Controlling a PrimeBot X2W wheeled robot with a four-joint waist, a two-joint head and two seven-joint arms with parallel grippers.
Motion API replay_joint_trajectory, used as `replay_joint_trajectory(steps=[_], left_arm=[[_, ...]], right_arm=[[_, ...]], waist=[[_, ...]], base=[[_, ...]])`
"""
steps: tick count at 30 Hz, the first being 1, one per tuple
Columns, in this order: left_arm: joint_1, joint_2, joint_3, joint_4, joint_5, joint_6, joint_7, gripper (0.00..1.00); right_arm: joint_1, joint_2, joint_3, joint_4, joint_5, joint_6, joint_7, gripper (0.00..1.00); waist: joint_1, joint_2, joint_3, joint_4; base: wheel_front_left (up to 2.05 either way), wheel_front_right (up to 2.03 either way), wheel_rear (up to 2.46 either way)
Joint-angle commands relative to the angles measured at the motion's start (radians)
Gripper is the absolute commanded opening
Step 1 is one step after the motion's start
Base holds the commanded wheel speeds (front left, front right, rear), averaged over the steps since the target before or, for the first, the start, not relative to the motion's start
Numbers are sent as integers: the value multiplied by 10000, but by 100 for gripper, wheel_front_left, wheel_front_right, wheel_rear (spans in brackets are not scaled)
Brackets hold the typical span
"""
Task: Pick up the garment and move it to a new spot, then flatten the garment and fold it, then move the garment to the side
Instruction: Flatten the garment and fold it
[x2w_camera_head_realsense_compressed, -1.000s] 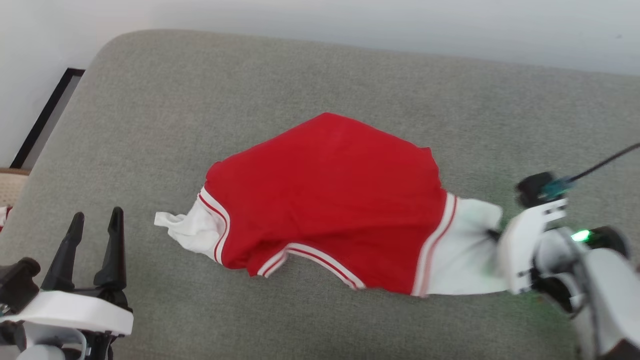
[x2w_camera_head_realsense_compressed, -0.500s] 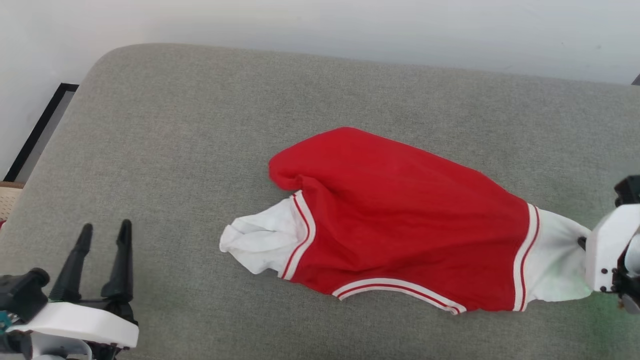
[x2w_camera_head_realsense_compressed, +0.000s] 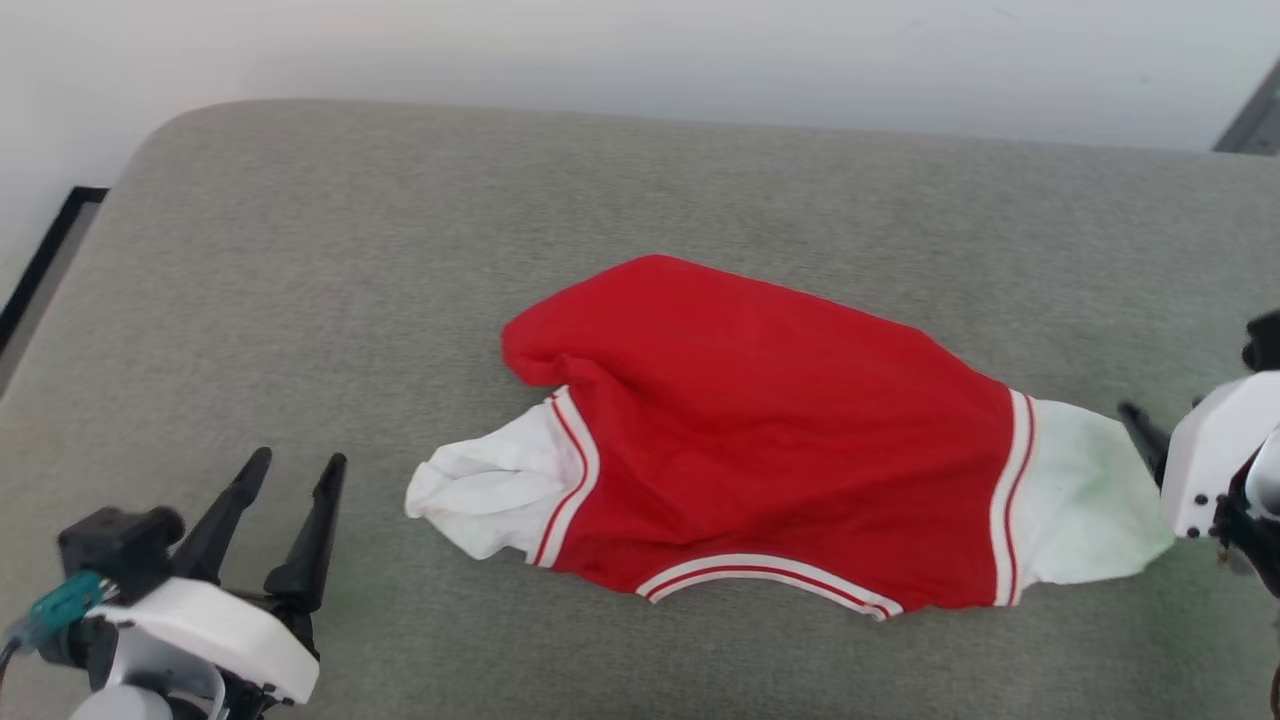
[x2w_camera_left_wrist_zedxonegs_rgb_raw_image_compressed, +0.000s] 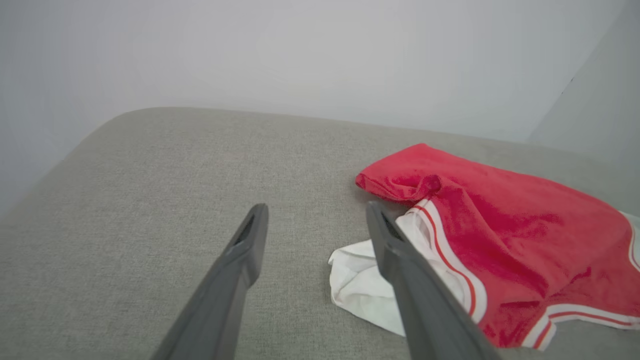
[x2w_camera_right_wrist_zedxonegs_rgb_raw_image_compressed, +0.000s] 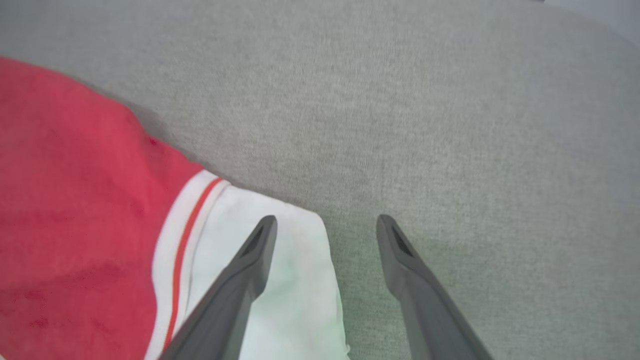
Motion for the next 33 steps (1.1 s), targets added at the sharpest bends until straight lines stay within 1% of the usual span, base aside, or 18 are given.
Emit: replay_joint_trajectory(steps=[1, 7, 12, 17, 22, 23, 28, 33], left_arm=[[-176, 91, -52, -19, 65, -72, 122, 100], [-524, 497, -652, -88, 27, -319, 1364, 100], [-780, 788, -1053, -155, -184, -414, 2547, 100], [-923, 1047, -1406, -197, -411, -407, 3900, 100], [-1017, 1368, -1650, -331, -617, -75, 5320, 100], [-1017, 1368, -1650, -331, -617, -75, 5320, 100], [-1212, 1627, -1849, -394, -386, 268, 6165, 100], [-1455, 1762, -2005, -128, -86, 434, 6496, 100]], right_arm=[[46, 65, -24, -198, 16, -21, -145, 100], [358, 501, -490, -1864, -370, -21, -1153, 100], [599, 1286, -927, -3367, -833, -19, -2420, 100], [825, 2023, -1118, -4334, -1235, -15, -3439, 100], [1258, 2570, -1128, -5012, -1365, -15, -3787, 100], [1258, 2570, -1128, -5012, -1365, -15, -3787, 100], [1706, 2883, -1016, -5469, -1309, -15, -3842, 100], [1907, 3057, -972, -5682, -1204, -15, -3863, 100]], waist=[[0, -1, 29, -163], [0, -1, 78, -722], [0, -1, 177, -1233], [0, -1, 264, -1706], [0, -1, 325, -2049], [0, -1, 325, -2049], [0, -1, 434, -2278], [0, -1, 550, -2426]], base=[[0, 0, 0], [0, 0, 0], [0, 0, 0], [0, 0, 0], [0, 0, 0], [0, 0, 0], [0, 0, 0], [0, 0, 0]])
